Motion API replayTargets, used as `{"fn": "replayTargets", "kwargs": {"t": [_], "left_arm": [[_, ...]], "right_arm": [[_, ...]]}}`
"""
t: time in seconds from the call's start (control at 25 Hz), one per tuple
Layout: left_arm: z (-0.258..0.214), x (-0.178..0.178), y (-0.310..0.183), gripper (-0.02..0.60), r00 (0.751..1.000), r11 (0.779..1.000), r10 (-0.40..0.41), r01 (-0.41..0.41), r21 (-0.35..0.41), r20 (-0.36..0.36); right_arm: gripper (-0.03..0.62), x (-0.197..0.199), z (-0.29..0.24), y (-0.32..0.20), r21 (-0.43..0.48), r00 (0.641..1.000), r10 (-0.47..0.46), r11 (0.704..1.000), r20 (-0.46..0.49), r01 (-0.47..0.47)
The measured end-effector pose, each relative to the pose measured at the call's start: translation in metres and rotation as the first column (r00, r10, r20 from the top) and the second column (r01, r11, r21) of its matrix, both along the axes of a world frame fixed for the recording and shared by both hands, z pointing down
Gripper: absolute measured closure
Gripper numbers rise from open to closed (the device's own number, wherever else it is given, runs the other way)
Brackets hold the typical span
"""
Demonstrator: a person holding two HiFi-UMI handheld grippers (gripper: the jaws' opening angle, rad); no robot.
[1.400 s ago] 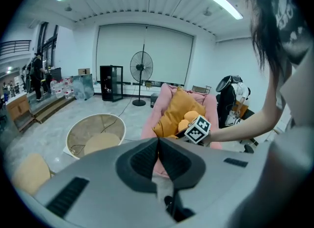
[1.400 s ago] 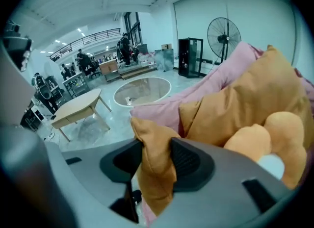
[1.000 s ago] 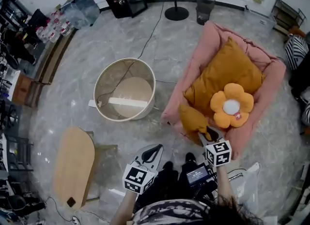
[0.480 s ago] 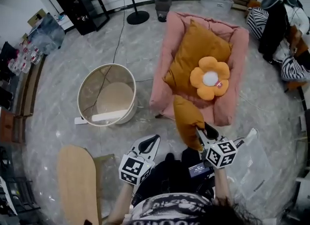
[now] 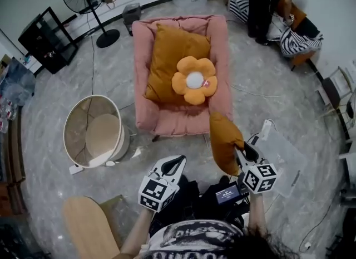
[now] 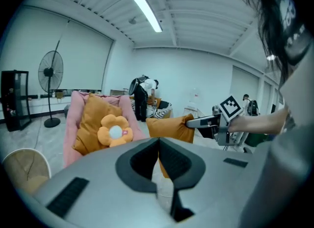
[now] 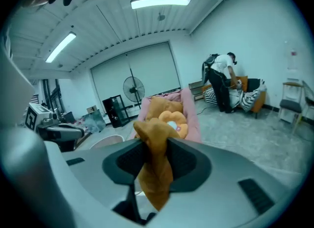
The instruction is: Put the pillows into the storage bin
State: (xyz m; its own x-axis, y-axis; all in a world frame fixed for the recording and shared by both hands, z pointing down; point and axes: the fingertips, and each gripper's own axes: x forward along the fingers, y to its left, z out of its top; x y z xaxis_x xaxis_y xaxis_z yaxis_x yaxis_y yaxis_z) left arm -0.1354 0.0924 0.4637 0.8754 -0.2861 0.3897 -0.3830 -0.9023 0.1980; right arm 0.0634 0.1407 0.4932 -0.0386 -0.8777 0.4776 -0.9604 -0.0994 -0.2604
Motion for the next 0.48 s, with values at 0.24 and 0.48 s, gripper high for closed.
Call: {"fn": "replayTargets", "kwargs": {"t": [0.24, 0.48], "left_arm": [[0.003, 0.084, 0.04, 0.569, 0.984, 0.984, 0.176, -0.176, 0.009, 0.005], [-0.011, 0.17, 0.088, 0.569, 0.966, 0.966, 0.256, -0.255, 0.038, -0.022]], "right_arm": [[0.465, 0.099, 0.0, 0.089, -0.003, 0.971, 0.233, 0.972, -0.053, -0.233], [0.468, 0.202, 0.019, 0.187, -0.042, 0.911, 0.397, 0.914, -0.107, -0.403]]}}
